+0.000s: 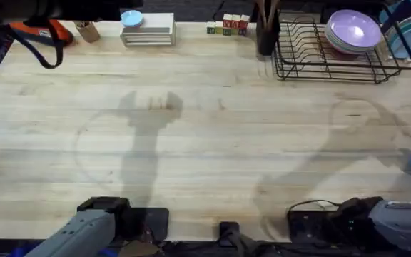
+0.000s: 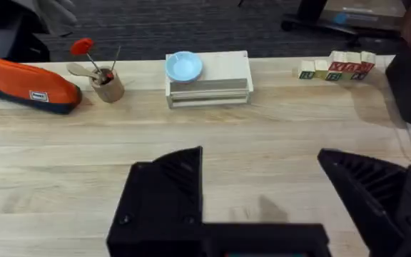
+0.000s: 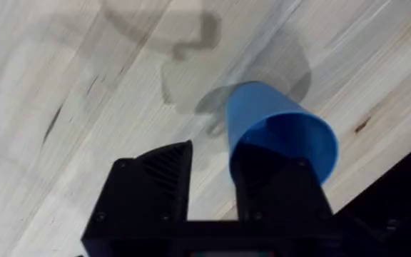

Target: Pick up the cup on the table and put them onto the rack.

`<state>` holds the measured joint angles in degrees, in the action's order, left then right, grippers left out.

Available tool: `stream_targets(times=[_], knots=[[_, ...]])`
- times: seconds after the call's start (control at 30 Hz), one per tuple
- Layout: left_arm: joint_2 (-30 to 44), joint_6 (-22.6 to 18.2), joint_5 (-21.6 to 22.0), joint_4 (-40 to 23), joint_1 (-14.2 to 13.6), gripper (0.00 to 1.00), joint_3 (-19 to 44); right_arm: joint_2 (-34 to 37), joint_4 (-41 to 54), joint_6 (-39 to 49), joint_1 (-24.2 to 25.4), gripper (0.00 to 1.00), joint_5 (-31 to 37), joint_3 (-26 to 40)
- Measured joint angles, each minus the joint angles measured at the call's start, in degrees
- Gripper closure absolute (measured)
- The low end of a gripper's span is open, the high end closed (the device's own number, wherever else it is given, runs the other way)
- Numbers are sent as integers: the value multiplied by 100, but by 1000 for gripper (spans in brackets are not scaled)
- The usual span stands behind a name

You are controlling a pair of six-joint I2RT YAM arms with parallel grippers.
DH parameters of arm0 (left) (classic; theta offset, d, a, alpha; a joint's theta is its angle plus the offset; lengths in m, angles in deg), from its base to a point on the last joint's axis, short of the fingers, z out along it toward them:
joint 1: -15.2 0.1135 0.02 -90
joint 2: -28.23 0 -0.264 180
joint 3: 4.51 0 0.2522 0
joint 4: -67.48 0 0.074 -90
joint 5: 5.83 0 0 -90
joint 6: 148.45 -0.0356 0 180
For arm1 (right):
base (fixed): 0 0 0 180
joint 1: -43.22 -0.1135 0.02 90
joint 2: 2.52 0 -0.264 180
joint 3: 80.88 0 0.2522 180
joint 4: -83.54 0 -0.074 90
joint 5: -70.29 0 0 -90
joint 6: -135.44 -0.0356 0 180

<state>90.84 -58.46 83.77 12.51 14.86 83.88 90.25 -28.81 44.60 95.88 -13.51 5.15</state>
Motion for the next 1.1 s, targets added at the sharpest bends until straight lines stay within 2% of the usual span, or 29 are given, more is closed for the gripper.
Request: stream_targets(times=[0.07, 0.17, 0.2, 0.53, 0.7, 1.1], knots=[[0, 0, 0, -20, 0, 7, 0, -2, 0, 1, 0, 732, 0, 0], [0, 0, 0, -20, 0, 7, 0, 0, 0, -12, 0, 933, 3, 0], [0, 0, 0, -20, 0, 7, 0, -1, -4, -4, 0, 956, 30, 1], [0, 0, 0, -20, 0, 8, 0, -2, 20, 260, -10, 969, 50, 22], [2, 0, 0, -18, 0, 7, 0, -2, 156, 382, -190, 969, 33, 120], [0, 0, 0, -18, 0, 7, 0, -2, 789, 683, -1952, 972, 17, 2084]])
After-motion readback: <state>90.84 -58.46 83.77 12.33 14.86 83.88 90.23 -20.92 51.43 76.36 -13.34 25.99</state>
